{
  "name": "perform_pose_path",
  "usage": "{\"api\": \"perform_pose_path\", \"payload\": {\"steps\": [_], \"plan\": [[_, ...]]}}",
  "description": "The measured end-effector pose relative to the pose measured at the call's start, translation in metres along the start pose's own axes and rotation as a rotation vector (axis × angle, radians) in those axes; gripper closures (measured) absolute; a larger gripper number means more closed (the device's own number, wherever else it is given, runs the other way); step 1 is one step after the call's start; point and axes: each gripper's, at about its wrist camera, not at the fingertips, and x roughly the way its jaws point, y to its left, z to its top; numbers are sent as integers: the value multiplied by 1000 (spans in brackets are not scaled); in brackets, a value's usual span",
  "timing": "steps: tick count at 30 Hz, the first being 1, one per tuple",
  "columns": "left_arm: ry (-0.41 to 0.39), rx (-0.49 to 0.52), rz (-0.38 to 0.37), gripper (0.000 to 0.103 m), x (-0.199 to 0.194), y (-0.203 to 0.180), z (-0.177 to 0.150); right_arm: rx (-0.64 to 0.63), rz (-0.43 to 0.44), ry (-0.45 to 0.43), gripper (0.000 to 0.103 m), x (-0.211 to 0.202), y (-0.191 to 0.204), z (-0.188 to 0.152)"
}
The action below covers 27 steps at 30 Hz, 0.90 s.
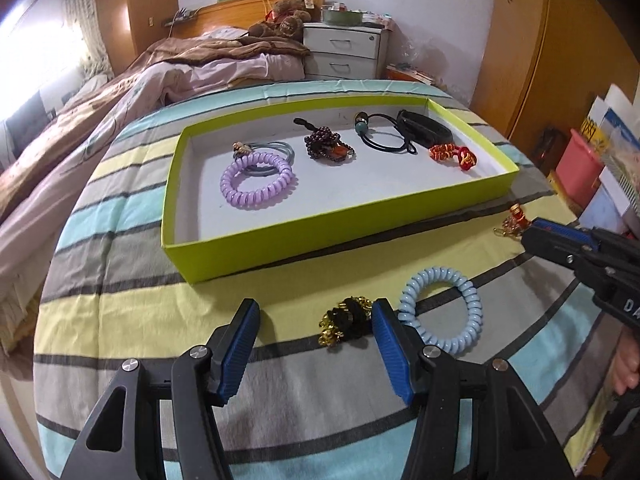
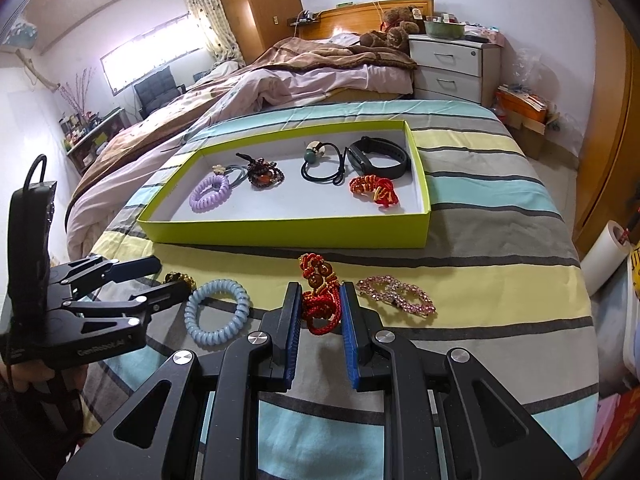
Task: Organize jewelry
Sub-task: 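Grasp the black-and-gold ornament with the left gripper while the right holds the red tassel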
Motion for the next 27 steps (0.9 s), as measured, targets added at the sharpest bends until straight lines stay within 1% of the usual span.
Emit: {"api": "perform_pose_path", "payload": {"steps": [3,6,8,12,14,15,27], "plan": [[-3,8,5,47,0,-1,0,4,1,-2,83,-1,-1,0],[-11,4,-2,52,-2,1,-1,2,2,-3,83,-1,-1,0],[-15,-5,-4,58,-3,3,-1,0,3,-1,83,0,-1,0],[-20,-19,-10,64,-5,6,-2,-1,2,-3,83,-1,0,0],[-24,-21,-18,77,-6,6,-2,0,2,-3,83,-1,0,0],[-25,-22,-20,80,-6,5,-2,2,2,-3,83,-1,0,0],[-44,-55,-46,81,-13,10,-5,-1,-5,-8,83,-4,2,2]]}}
